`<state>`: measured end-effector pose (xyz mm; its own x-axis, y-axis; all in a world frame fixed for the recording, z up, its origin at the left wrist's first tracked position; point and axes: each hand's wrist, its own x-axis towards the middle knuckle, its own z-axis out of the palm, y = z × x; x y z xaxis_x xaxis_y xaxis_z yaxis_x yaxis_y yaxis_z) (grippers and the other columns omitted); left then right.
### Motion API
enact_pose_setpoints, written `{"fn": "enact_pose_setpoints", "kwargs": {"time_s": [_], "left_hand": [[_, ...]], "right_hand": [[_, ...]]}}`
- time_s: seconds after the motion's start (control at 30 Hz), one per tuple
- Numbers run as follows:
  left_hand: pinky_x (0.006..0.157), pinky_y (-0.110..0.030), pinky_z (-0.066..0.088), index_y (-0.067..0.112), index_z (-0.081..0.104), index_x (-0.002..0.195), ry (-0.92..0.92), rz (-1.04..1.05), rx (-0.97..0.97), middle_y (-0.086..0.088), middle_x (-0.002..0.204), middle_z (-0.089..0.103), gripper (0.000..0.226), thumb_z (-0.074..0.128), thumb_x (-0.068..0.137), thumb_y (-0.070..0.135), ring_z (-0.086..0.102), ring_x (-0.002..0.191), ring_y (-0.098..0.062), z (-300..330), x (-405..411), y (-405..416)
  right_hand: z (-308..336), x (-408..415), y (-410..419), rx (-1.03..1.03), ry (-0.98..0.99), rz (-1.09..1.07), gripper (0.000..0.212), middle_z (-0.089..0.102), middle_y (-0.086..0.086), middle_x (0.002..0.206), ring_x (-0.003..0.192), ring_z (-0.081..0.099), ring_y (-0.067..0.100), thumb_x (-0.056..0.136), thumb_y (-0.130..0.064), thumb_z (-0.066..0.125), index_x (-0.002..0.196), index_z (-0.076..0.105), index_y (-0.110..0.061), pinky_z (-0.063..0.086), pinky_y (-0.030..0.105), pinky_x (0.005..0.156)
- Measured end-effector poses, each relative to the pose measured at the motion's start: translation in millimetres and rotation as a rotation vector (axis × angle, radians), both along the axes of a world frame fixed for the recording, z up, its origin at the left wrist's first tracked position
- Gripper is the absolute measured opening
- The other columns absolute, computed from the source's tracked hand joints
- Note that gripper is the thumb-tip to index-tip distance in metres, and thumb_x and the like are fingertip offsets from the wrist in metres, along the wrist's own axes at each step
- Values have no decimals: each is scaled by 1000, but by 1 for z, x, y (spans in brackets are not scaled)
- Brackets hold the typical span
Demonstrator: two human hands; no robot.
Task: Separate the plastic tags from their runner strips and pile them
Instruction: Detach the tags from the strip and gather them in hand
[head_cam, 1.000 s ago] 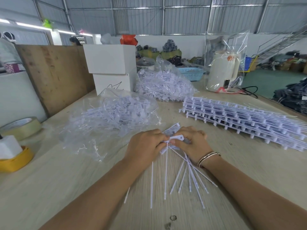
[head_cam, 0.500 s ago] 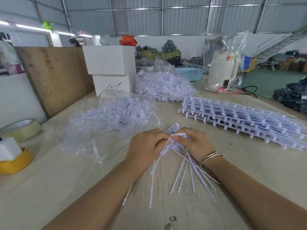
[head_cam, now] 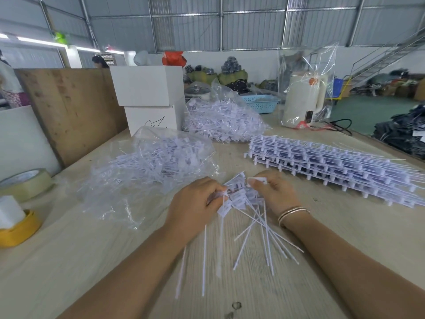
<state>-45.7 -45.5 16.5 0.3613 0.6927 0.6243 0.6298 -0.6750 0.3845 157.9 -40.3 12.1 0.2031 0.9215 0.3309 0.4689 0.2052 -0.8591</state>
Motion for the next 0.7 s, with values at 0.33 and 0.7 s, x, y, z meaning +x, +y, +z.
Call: {"fn": "enact_pose_setpoints", "kwargs": {"time_s": [0.33, 0.7], "left_hand": [[61, -24, 41, 28, 49, 84, -16, 40, -36, 20, 76, 48, 20, 69, 81, 23, 46, 72, 0, -4, 6, 2], [63, -30, 43, 11, 59, 90, 54, -16, 86, 0, 84, 61, 17, 69, 82, 22, 56, 78, -18, 2, 17, -6]], "right_hand": [[-3, -18, -9, 241, -638, -67, 31, 53, -19, 109, 111, 35, 4, 85, -55, 46, 106, 63, -38, 11, 26, 83], [-8, -23, -11, 192, -626, 59, 21, 59, -24, 92, 103, 34, -4, 87, -46, 54, 84, 68, -31, 11, 27, 84]]}}
